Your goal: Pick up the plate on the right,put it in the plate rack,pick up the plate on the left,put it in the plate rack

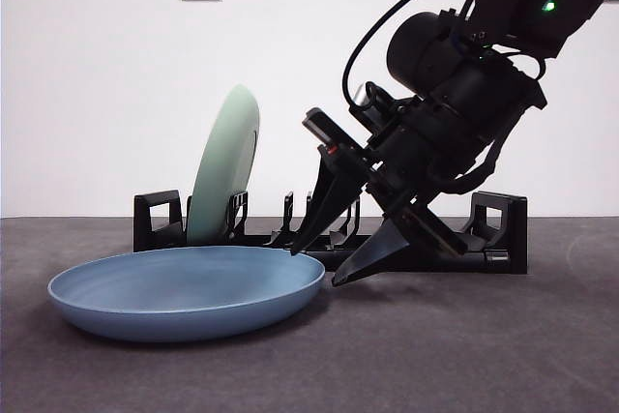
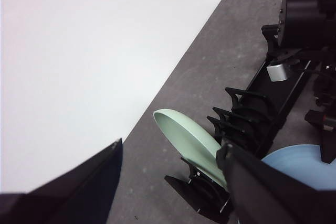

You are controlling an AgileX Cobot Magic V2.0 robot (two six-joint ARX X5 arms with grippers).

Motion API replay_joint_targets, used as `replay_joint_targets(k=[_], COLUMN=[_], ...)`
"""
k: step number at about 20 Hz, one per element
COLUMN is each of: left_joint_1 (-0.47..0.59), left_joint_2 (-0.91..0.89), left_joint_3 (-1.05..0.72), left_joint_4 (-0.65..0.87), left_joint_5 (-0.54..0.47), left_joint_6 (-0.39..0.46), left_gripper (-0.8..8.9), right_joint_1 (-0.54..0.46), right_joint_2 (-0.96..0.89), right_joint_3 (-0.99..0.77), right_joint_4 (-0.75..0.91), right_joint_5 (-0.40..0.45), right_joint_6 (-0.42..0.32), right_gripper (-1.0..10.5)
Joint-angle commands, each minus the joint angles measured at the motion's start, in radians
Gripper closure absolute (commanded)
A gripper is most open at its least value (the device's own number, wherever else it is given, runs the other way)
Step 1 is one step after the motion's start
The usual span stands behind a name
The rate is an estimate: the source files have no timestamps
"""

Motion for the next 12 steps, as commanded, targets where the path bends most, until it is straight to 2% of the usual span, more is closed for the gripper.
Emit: replay_joint_targets(k=[1,4,6,7,10,12], left_joint_1=[-0.003,-0.003,-0.003,-0.003,-0.003,-0.003], left_joint_2=[-0.001,-0.001,-0.001,-0.001,-0.001,0.002], left_joint_3=[-0.005,-0.005,-0.005,-0.005,-0.005,-0.005], left_joint_4=[-0.011,-0.043,-0.056,-0.062,-0.093,-0.124], left_joint_5=[-0.003,-0.003,-0.002,-0.002,0.014,0.095], left_joint_6=[0.004,0.003,0.000,-0.005,-0.009,-0.020], left_gripper=[5.02,5.03,5.02,5.02,5.02,5.03], right_joint_1=[0.002,0.002,0.003,0.003,0.003,0.003], right_joint_2=[0.036,0.051,0.051,0.051,0.050,0.039], right_joint_3=[0.006,0.006,0.006,0.006,0.006,0.006], right_joint_4=[0.002,0.002,-0.002,-0.003,-0.020,-0.060], right_joint_5=[0.005,0.029,0.066,0.074,0.079,0.079], right_joint_6=[0.017,0.018,0.018,0.018,0.041,0.044], right_gripper=[7.5,7.8,9.4,9.6,9.6,9.6])
